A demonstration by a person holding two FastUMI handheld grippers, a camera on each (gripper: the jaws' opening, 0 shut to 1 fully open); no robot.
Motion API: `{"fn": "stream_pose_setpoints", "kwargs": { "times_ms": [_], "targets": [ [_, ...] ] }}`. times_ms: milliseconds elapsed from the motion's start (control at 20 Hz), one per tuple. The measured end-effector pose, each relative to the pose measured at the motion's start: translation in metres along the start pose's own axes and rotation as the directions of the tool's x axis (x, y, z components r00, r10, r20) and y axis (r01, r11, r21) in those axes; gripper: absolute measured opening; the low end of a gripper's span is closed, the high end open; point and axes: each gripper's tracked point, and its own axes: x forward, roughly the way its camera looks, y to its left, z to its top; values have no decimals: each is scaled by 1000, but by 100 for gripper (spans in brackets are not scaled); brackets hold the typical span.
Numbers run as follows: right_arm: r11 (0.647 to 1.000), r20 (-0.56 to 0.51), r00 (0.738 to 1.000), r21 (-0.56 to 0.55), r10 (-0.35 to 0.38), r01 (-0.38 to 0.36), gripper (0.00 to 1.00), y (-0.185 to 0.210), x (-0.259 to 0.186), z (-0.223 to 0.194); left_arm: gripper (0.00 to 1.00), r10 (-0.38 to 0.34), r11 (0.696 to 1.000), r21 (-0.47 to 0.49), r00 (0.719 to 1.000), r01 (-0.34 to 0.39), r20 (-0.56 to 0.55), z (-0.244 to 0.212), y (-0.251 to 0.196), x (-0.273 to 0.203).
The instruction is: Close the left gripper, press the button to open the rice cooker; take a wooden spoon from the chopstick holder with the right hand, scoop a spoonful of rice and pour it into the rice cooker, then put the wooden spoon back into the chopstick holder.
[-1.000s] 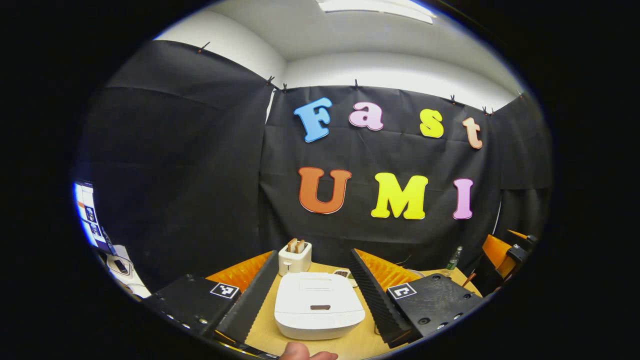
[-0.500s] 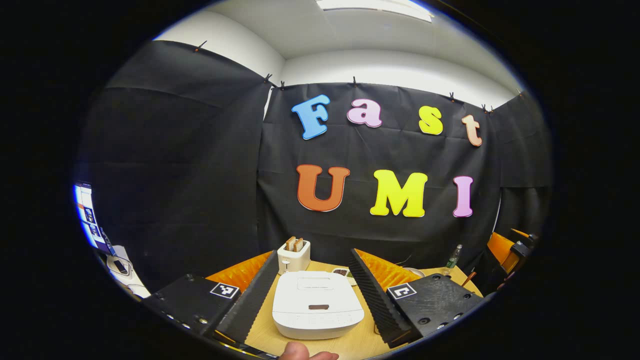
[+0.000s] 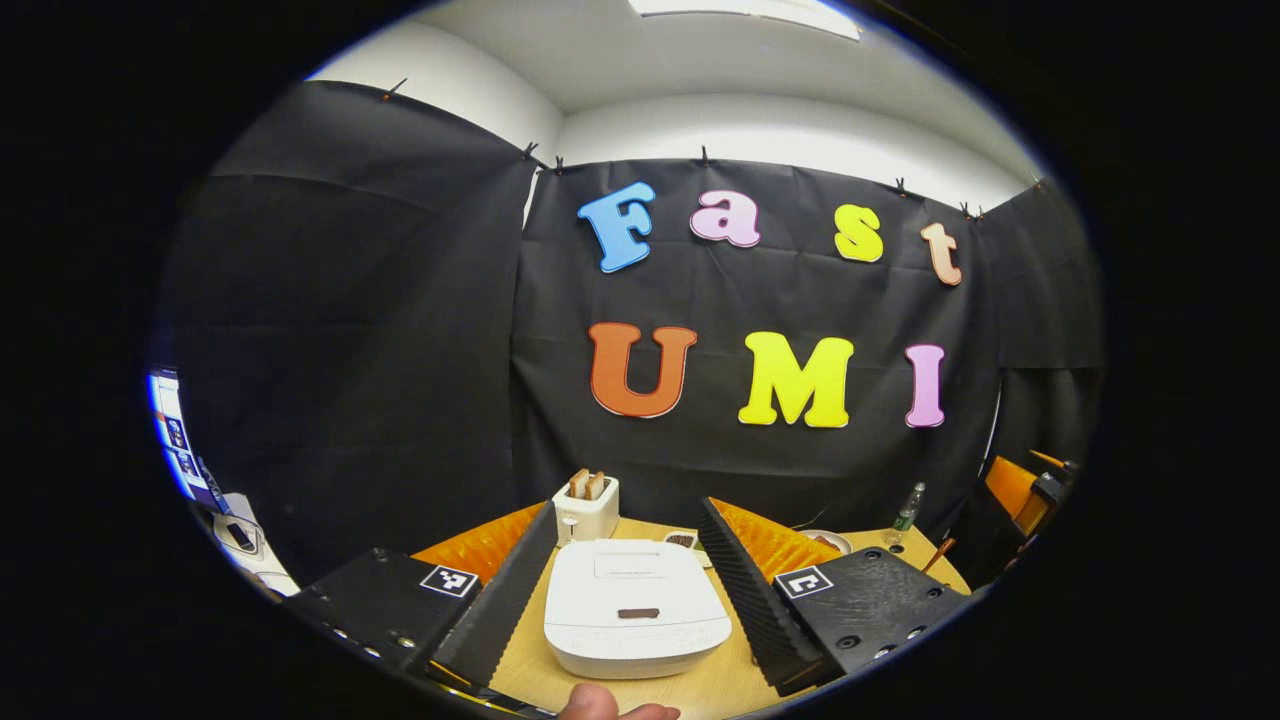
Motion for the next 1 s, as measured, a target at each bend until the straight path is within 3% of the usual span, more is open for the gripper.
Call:
{"fn": "stream_pose_setpoints", "kwargs": {
  "times_ms": [300, 400, 450, 500, 550, 650, 700, 750, 850, 900, 1000],
  "targets": [
    [999, -20, 999, -3, -50, 50, 99, -26, 0, -9, 92, -78, 997, 3, 987, 79, -141, -42, -17, 3],
    [998, -35, 997, -4, -68, 68, 100, -36, 1, -16, 86, -99, 994, 11, 971, 104, -217, -62, -23, 12],
    [997, -43, 996, -3, -78, 78, 99, -43, 1, -19, 55, -106, 993, 22, 964, 114, -243, -69, -26, 16],
    [996, -50, 995, -1, -88, 88, 99, -49, 2, -22, 56, -108, 992, 35, 958, 121, -264, -73, -27, 16],
    [995, -55, 994, 2, -96, 96, 99, -55, 4, -23, 45, -119, 990, 40, 950, 136, -288, -79, -29, 21],
    [994, -63, 992, 10, -108, 109, 99, -64, 10, -25, 45, -129, 988, 35, 930, 150, -343, -97, -34, 33],
    [994, -68, 992, 13, -110, 111, 99, -69, 12, -28, 31, -121, 990, 23, 922, 140, -368, -101, -30, 38],
    [994, -74, 991, 16, -111, 112, 99, -72, 17, -29, 1, -143, 987, 7, 906, 159, -398, -107, -33, 37],
    [994, -81, 991, 21, -107, 109, 99, -79, 26, -32, 5, -143, 987, 3, 877, 163, -459, -127, -34, 44],
    [994, -86, 991, 21, -106, 108, 99, -82, 30, -35, 0, -145, 987, -10, 859, 161, -492, -131, -34, 47],
    [994, -98, 990, 21, -103, 106, 99, -89, 39, -39, 0, -139, 990, -47, 834, 135, -534, -149, -28, 68]
  ]
}}
